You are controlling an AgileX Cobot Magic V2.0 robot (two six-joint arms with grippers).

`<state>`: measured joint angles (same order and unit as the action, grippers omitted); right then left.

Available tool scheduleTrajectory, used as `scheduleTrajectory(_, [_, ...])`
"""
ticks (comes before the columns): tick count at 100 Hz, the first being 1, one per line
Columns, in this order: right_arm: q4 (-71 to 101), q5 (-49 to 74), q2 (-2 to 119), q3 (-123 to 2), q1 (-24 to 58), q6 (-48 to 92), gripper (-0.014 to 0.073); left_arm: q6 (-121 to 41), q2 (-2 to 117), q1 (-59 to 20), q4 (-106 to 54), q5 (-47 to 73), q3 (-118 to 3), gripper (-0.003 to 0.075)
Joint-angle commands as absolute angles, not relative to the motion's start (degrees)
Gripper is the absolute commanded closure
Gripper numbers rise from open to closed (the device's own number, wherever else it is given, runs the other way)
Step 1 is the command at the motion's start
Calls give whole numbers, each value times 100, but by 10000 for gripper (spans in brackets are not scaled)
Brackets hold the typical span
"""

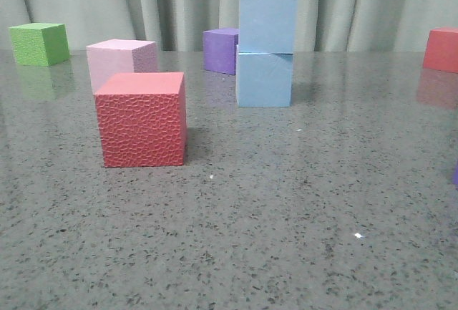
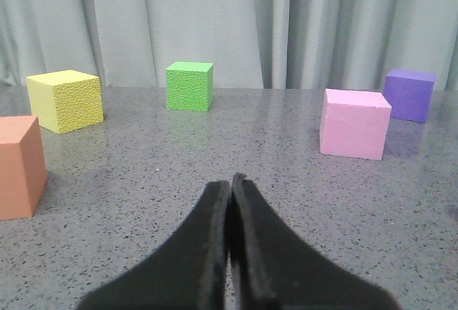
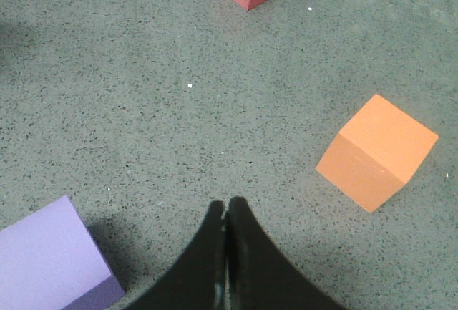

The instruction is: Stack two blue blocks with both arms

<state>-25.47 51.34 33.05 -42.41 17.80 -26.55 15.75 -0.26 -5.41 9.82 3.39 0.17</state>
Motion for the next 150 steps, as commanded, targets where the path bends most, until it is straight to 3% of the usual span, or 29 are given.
scheduleTrajectory(1, [-2715,4817,3312,-4399,1755,-2655,662,1565,-225,-530,981,-138,161,739])
scheduleTrajectory(69, [-2604,4337,2665,-3810,1755,-2634,662,1565,-225,-530,981,-138,161,739])
scheduleTrajectory(88, [-2126,3875,2126,-3322,1733,-1780,662,1565,-225,-530,981,-138,161,739])
scheduleTrajectory(150, [-354,1707,713,-1655,440,-59,662,1565,-225,-530,981,-138,161,739])
